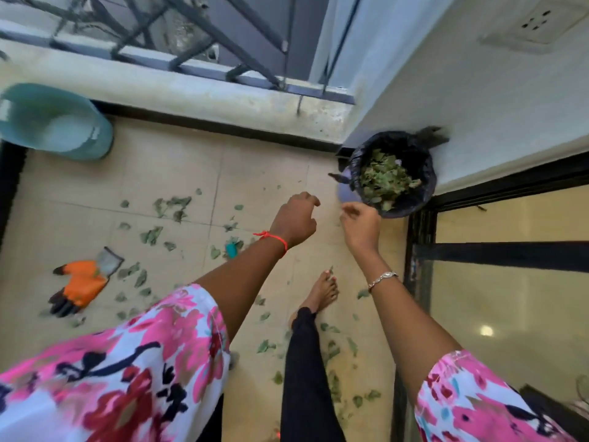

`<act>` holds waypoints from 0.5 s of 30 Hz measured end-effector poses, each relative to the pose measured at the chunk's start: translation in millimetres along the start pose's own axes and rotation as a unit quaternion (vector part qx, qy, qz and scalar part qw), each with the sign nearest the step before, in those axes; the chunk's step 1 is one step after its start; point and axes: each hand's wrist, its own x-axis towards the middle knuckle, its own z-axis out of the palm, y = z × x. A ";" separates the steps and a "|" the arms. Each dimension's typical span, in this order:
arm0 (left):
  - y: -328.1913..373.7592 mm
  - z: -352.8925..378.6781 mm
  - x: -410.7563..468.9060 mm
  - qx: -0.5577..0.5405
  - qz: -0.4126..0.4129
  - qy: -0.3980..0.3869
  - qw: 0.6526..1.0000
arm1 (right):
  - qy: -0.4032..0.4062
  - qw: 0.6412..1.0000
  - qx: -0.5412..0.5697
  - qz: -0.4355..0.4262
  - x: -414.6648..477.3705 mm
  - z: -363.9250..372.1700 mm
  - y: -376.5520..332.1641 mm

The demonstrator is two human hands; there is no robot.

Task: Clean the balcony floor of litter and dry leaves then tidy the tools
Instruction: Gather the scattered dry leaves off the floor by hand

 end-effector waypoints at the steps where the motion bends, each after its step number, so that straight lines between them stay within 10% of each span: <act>1: -16.6 -4.9 -24.7 0.017 0.014 0.001 1.000 | -0.006 1.000 0.000 -0.008 -26.3 11.6 -3.6; 15: -244.4 -10.5 -338.3 0.045 -0.044 -0.001 0.998 | -0.086 0.996 0.012 -0.008 -337.3 181.2 -6.0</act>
